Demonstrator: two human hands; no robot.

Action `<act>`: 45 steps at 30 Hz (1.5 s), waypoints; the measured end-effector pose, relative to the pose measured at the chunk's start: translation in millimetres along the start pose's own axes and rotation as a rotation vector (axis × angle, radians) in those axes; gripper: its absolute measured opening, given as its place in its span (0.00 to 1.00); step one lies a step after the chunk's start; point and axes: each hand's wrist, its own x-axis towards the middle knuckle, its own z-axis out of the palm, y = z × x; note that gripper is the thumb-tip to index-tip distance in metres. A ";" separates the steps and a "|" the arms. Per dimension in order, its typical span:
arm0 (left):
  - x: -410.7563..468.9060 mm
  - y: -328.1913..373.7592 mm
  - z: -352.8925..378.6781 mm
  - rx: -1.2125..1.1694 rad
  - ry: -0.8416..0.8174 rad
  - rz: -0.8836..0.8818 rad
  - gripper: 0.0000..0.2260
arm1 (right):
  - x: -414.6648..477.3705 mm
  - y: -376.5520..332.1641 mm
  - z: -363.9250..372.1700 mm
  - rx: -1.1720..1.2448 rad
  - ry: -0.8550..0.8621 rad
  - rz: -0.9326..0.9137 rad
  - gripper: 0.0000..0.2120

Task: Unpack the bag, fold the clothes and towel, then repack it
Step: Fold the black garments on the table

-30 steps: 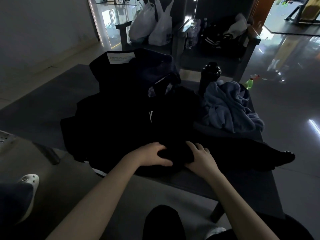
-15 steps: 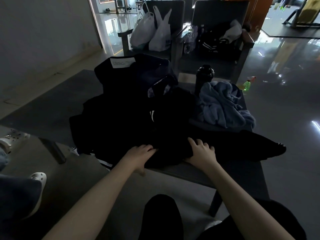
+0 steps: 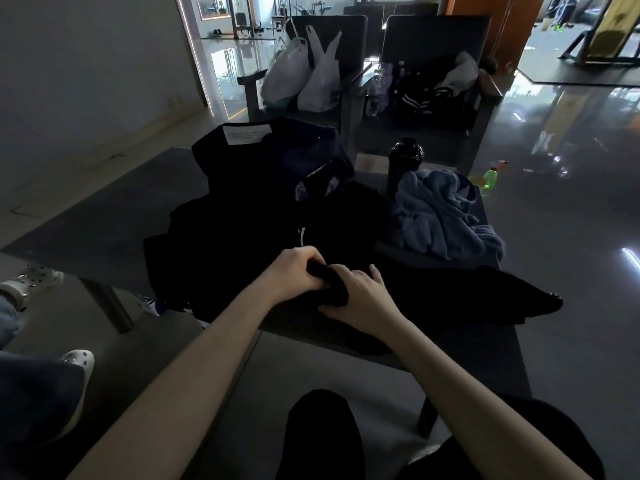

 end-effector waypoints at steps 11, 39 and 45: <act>11.7 13.0 13.0 -0.134 -0.110 -0.046 0.07 | 3.5 32.7 -60.9 0.530 0.298 0.195 0.02; 58.1 49.9 -106.8 0.102 0.023 -0.253 0.07 | -50.5 114.1 -184.7 0.923 0.020 0.756 0.11; 83.4 54.5 -81.8 -0.015 0.172 -0.195 0.04 | -25.2 134.4 -148.6 0.859 0.362 0.772 0.05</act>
